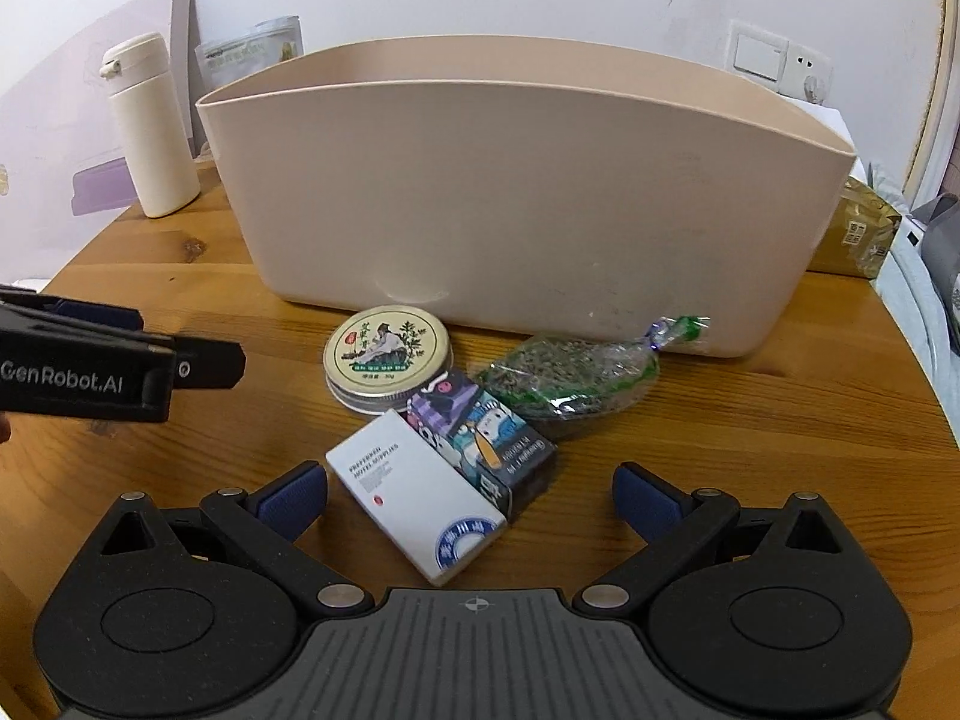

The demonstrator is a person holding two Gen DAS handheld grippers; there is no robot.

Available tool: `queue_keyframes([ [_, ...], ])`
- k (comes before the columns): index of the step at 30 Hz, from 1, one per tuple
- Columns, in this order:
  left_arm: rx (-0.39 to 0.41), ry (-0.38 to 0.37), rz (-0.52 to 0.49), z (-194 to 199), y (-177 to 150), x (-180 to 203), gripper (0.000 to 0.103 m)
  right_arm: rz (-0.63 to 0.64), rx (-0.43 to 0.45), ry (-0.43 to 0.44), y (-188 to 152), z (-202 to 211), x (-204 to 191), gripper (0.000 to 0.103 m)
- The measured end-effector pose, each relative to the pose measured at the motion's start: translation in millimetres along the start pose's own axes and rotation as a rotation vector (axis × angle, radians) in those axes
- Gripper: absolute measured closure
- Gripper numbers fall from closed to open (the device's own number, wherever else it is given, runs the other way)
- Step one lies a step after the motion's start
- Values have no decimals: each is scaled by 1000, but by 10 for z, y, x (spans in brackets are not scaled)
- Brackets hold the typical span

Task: Organize objects
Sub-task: 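Move both tools back toward the remaining items beside the bin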

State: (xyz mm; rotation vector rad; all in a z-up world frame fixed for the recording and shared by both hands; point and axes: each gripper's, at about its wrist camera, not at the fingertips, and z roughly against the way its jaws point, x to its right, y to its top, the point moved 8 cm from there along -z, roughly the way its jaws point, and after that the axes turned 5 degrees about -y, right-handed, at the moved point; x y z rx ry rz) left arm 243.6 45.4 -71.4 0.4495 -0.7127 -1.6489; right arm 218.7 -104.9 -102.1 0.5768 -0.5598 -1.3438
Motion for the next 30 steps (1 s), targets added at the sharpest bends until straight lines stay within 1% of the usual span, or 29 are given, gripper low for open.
queue_keyframes([
  [8, -14, -23, -8, -79, -24, 60, 22, 6, 6, -30, 25, -58, 37, 0],
  [21, -29, -102, -71, -201, -28, 435, 22, -58, 9, -83, -132, 29, 562, 0],
  [26, -20, -130, -91, -236, -3, 567, 22, -64, 0, -78, -187, 65, 621, 0],
  [30, -8, -121, -107, -308, 37, 627, 22, -66, -1, -54, -253, 163, 644, 1],
])
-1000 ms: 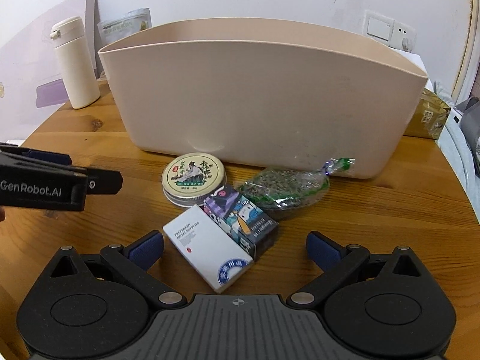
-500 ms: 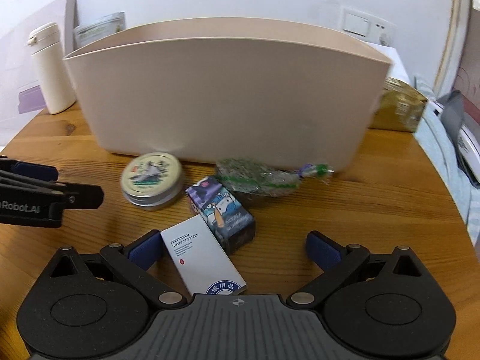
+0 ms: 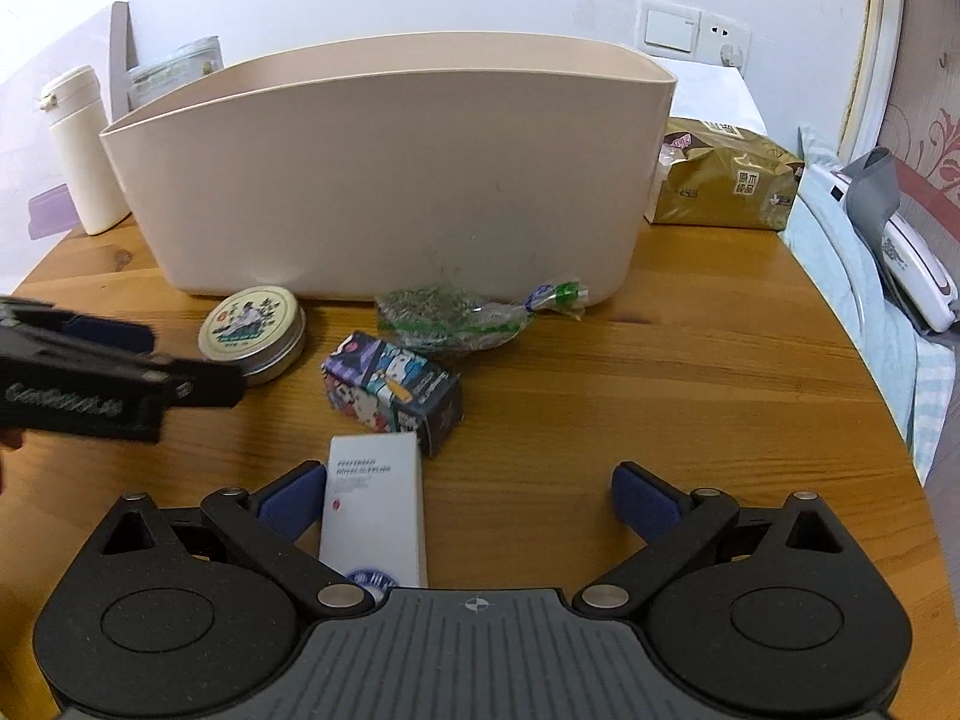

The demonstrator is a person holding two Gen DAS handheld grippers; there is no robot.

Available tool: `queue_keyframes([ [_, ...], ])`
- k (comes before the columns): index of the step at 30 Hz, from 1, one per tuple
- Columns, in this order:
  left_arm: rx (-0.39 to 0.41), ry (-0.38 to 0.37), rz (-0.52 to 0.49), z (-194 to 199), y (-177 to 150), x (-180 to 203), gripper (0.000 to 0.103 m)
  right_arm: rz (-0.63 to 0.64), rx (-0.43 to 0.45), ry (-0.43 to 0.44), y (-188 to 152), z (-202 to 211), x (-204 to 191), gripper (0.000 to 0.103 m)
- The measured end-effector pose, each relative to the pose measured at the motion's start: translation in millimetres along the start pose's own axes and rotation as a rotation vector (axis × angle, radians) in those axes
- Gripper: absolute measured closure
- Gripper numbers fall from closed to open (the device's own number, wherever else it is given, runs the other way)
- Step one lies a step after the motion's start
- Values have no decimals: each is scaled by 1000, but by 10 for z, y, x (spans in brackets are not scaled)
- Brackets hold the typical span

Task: Organize objects
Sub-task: 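Move both tools back toward the remaining items beside the bin, then grasp the round tin with the left tool while the right tool grasps the white box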

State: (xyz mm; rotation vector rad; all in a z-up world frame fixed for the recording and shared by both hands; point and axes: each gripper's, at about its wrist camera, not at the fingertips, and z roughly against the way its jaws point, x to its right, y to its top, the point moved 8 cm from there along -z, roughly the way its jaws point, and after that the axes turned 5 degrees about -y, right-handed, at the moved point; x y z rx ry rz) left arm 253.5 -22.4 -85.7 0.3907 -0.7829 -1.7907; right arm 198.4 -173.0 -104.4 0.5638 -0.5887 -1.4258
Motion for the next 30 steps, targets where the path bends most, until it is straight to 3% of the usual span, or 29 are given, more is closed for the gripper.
queue_keyframes([
  [4, 15, -1, -17, -72, 23, 53, 22, 32, 7, -9, -23, 15, -47, 7],
  [8, 45, 21, -67, -132, 37, 115, 23, 26, 25, 0, -5, 36, -57, 24],
  [10, 60, 15, -76, -143, 58, 138, 30, 29, 29, 3, 7, 44, -52, 29],
  [14, 61, -8, -93, -159, 99, 170, 46, 35, 39, 4, 23, 65, -55, 48],
  [19, 52, -5, -98, -176, 136, 179, 47, 40, 42, 6, 27, 89, -58, 74],
  [30, 30, 19, -101, -60, 71, 140, 47, 39, 42, 21, 28, 149, -58, 74],
])
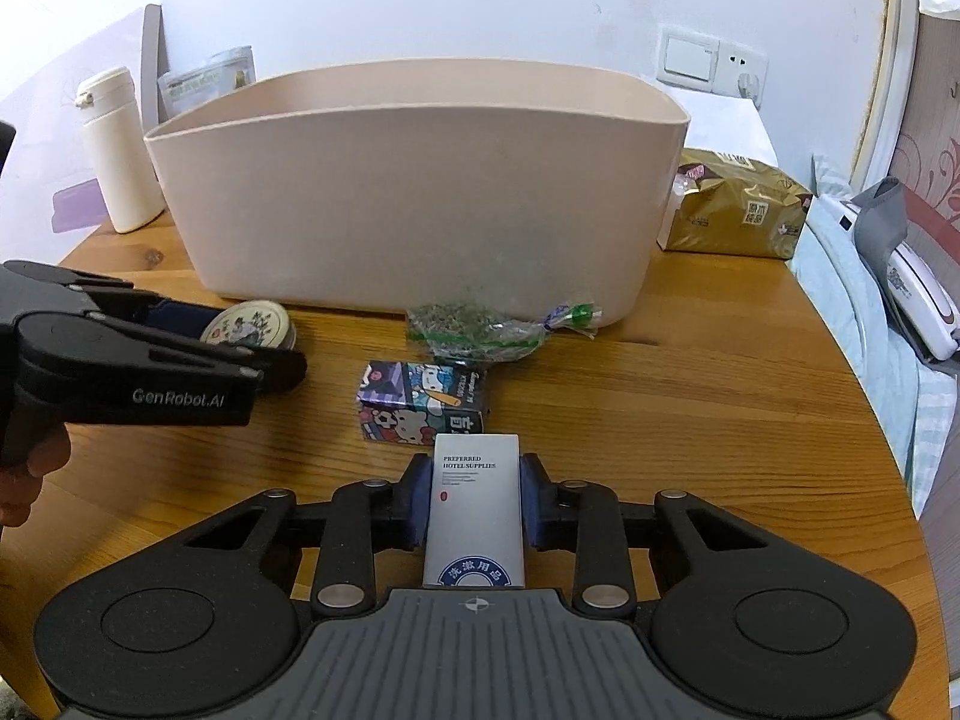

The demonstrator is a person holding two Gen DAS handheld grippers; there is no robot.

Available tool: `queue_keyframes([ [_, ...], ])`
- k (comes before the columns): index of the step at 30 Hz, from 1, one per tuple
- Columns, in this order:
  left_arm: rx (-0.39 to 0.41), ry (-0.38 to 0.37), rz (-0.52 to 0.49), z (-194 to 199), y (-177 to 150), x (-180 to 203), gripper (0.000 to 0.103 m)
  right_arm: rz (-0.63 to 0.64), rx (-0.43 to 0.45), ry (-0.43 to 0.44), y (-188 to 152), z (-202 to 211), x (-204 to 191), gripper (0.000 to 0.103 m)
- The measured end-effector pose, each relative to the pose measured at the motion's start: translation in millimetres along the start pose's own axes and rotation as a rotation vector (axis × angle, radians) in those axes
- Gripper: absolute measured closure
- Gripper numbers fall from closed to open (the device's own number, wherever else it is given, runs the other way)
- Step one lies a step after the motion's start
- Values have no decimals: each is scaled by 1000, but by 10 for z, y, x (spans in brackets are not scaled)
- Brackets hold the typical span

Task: Organize objects
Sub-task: 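Grasp the round tin with the left tool while the right tool grasps the white box, then carry the round tin and white box over the beige bin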

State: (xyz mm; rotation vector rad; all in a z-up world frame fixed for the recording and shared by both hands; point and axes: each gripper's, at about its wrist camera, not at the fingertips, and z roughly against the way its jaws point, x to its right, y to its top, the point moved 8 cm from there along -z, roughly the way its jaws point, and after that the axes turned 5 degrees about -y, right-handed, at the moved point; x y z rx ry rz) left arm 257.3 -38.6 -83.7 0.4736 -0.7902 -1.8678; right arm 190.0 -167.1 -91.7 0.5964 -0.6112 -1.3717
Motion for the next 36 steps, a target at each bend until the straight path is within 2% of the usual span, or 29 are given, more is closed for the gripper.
queue_keyframes([
  [8, 37, 14, -33, 297, -17, 32, 47, -16, 54, 3, 116, 196, 31, 74],
  [15, 98, 20, -9, 688, 53, -20, 47, -21, 120, -19, 258, 426, 151, 74],
  [24, 185, 46, -13, 989, 345, -67, 47, -22, 194, -43, 459, 675, 299, 74],
  [36, 254, 49, -22, 1128, 730, -96, 47, -27, 304, -69, 852, 926, 460, 74],
])
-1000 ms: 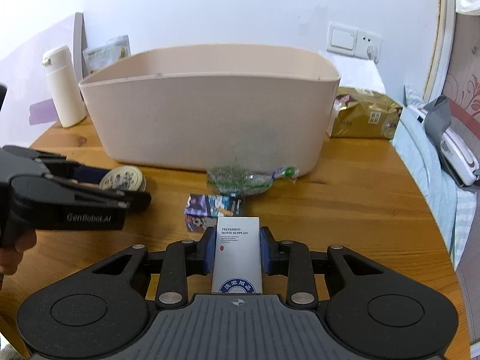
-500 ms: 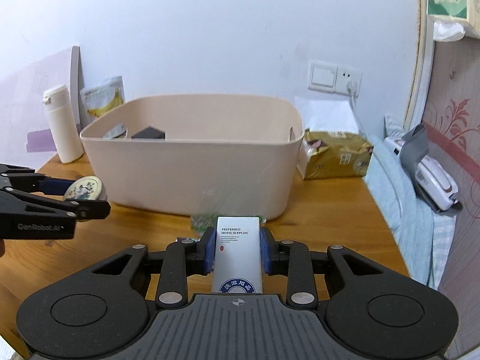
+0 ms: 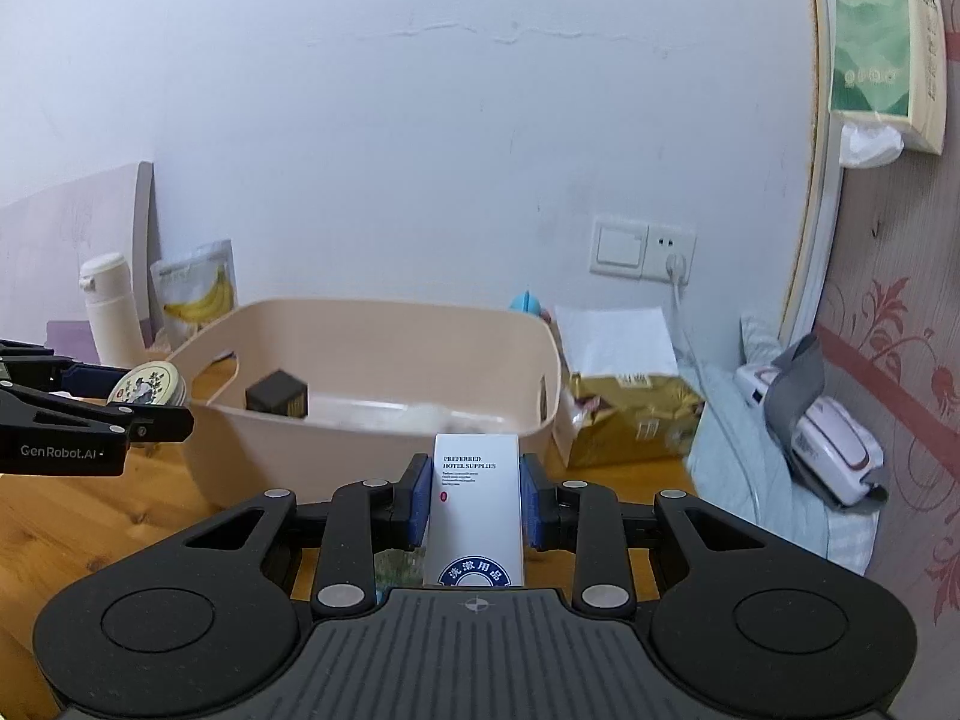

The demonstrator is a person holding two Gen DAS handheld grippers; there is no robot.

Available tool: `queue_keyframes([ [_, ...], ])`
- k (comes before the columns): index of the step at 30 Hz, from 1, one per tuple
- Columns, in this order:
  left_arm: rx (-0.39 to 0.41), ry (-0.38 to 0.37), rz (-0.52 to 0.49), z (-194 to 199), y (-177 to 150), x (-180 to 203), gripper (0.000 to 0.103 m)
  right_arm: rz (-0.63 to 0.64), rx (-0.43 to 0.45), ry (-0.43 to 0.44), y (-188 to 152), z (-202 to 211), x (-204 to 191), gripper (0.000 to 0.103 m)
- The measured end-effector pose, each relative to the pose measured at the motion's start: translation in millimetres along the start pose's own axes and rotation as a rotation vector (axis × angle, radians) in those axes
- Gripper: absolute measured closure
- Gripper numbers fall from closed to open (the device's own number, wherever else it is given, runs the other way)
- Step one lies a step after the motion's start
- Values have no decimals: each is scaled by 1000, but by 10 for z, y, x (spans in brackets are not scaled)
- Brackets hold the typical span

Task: Organize objects
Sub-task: 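Carry the round tin and white box over the beige bin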

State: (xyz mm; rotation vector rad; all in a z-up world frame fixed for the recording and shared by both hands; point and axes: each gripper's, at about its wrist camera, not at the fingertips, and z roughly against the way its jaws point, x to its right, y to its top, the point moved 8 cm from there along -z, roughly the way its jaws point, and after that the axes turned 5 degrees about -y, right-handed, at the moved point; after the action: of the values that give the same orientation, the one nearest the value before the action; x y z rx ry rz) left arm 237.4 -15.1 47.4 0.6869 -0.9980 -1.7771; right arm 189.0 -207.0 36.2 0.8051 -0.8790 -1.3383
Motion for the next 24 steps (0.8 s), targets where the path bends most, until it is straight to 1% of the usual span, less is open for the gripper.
queue_keyframes([
  [6, 15, 9, 4, -99, 175, -43, 47, -5, 42, -10, 173, -55, 16, 74],
  [14, 24, 23, 9, -365, 407, -87, 47, -4, 74, 10, 391, -249, -4, 74],
  [20, 7, 25, 11, -649, 500, -112, 47, 4, 89, 23, 552, -439, -28, 74],
  [24, -27, 6, 40, -852, 514, -148, 47, 3, 84, 35, 613, -582, -61, 74],
])
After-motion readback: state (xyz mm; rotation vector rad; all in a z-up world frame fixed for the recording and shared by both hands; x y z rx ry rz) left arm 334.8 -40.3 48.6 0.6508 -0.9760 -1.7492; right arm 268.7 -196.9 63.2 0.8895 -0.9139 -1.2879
